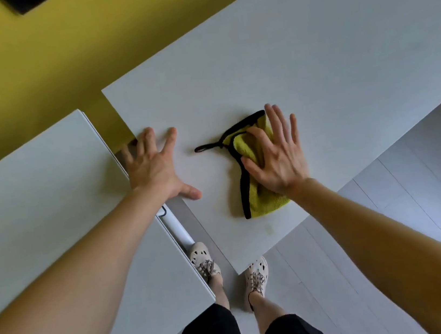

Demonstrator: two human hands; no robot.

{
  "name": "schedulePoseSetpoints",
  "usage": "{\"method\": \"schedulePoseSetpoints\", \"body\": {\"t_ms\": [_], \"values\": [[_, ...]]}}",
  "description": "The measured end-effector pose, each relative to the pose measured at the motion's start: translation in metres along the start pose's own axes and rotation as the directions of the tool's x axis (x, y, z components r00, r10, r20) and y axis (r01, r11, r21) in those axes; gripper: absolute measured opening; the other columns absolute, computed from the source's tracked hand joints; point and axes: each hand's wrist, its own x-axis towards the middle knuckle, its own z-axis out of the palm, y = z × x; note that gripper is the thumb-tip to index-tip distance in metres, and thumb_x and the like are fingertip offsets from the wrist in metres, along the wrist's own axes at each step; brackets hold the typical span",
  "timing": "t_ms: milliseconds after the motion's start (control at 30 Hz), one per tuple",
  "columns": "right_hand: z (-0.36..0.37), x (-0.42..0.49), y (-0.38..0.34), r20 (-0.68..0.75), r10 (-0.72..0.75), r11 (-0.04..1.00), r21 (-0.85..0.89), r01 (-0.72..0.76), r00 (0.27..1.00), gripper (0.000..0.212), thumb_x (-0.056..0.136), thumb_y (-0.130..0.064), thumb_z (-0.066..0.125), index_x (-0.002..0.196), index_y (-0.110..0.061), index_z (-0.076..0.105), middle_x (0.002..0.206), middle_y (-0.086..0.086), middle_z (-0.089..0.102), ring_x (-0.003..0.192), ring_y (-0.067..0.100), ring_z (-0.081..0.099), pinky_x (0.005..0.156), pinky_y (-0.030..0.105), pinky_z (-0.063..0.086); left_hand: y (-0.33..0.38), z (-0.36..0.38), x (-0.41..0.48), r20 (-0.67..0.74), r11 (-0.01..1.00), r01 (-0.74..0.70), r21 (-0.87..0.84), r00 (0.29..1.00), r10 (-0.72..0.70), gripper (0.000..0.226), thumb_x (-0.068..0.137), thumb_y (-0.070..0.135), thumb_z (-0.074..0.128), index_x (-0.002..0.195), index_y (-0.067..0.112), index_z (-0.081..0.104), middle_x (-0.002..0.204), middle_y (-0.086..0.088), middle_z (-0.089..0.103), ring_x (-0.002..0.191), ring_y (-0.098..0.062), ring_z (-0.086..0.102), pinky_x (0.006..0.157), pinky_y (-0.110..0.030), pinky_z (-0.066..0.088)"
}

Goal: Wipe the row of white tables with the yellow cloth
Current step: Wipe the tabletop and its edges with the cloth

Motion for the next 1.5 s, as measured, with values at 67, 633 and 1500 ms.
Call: {"method": "schedulePoseSetpoints", "body": {"t_ms": [67,633,1500], "values": [[0.005,-0.003,-0.009,-0.087,0.188,0.98,0.079,-0.181,0.978,0.062,0.102,-0.061,0.058,0.153,-0.026,0.057,0.181,0.017,0.009,0.169,0.033,-0.001,0.136,0.058,-0.003,-0.002,0.001,-0.001,-0.007,1.0,-0.016,-0.014,1.0,0.016,0.173,0.032,0.095,0.085,0.169,0.045,-0.008,0.177,-0.015,-0.005,0.168,-0.028,-0.004,0.133,-0.064,0.002],[0.028,-0.034,-0.117,0.002,0.263,0.965,-0.021,-0.263,0.965,0.09,0.106,-0.071,0.042,0.173,-0.015,0.022,0.182,0.018,0.003,0.169,0.034,-0.006,0.135,0.06,0.004,-0.029,0.0,0.009,-0.06,0.968,-0.248,0.038,0.966,0.25,0.167,0.041,0.097,0.082,0.171,0.034,-0.001,0.167,-0.024,0.012,0.158,-0.044,0.015,0.133,-0.056,0.017],[0.024,-0.148,-0.095,0.04,0.17,0.983,0.065,-0.173,0.985,0.087,0.101,-0.068,0.058,0.172,-0.028,0.028,0.181,0.001,0.018,0.17,0.026,0.008,0.134,0.063,0.011,-0.038,0.011,-0.002,-0.053,0.969,-0.243,-0.04,0.969,0.241,0.158,0.044,0.103,0.073,0.17,0.045,-0.001,0.177,-0.011,-0.001,0.164,-0.035,0.006,0.129,-0.064,0.024]]}}
